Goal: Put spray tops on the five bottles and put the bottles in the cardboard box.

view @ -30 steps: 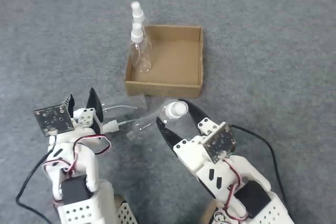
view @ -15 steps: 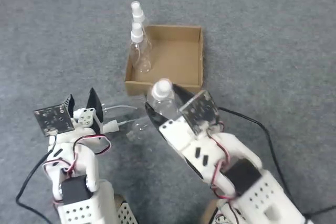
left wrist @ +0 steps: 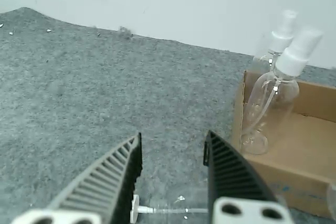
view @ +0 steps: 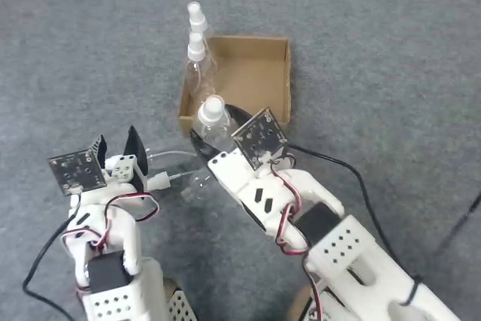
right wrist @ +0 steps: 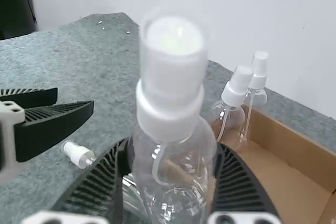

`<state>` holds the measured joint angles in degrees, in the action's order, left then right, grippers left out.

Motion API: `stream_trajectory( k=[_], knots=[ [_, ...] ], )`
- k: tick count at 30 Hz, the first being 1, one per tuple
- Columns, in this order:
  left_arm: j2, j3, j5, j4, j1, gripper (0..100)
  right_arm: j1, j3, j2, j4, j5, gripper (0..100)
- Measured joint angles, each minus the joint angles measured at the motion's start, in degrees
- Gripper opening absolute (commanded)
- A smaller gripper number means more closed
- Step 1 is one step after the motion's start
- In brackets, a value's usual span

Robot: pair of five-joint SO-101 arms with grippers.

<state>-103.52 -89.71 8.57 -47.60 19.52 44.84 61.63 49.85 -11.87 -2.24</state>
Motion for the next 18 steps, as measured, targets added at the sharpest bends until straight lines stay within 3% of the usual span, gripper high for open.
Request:
stream_trajectory(
  k=[18],
  knots=[
    [0.0,0.0,0.0,0.0,0.0,18,0.0,-16.8,-22.6,3.2,0.0,6.9]
  ],
)
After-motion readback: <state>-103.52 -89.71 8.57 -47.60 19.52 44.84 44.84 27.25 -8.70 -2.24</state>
